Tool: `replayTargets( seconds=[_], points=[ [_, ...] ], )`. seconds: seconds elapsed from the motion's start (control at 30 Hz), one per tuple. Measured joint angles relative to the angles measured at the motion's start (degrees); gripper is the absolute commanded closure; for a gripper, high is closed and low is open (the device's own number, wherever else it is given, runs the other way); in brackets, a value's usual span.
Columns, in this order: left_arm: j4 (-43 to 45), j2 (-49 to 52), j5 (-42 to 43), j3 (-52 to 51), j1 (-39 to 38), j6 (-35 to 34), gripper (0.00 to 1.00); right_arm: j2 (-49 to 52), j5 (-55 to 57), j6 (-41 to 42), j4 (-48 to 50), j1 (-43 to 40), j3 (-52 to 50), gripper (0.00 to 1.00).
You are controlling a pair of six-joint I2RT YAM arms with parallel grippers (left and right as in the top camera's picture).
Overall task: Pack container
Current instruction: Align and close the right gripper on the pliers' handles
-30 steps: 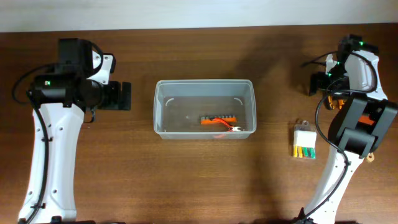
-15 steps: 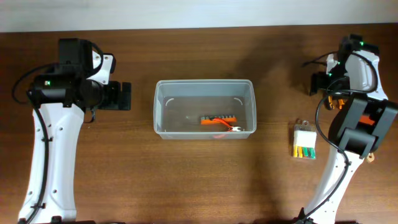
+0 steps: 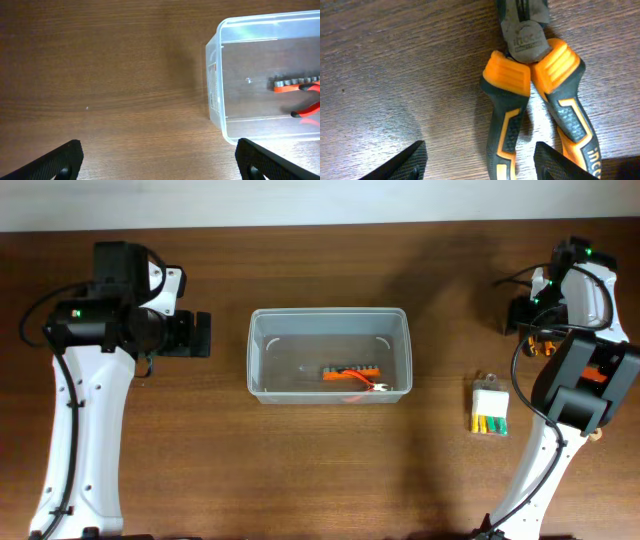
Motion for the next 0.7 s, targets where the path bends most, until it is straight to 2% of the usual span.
replayTargets(
  seconds=[0.27,0.33,0.7],
  points=[
    [0.0,0.0,0.0,0.0,0.0,0.0,0.01,0.7,0.0,0.0,0.0,0.0,0.0,0.42],
    [0.0,0.0,0.0,0.0,0.0,0.0,0.01,0.7,0.0,0.0,0.0,0.0,0.0,0.47],
    [0.0,0.0,0.0,0.0,0.0,0.0,0.01,0.7,0.0,0.4,1.0,0.0,0.0,0.50]
  ],
)
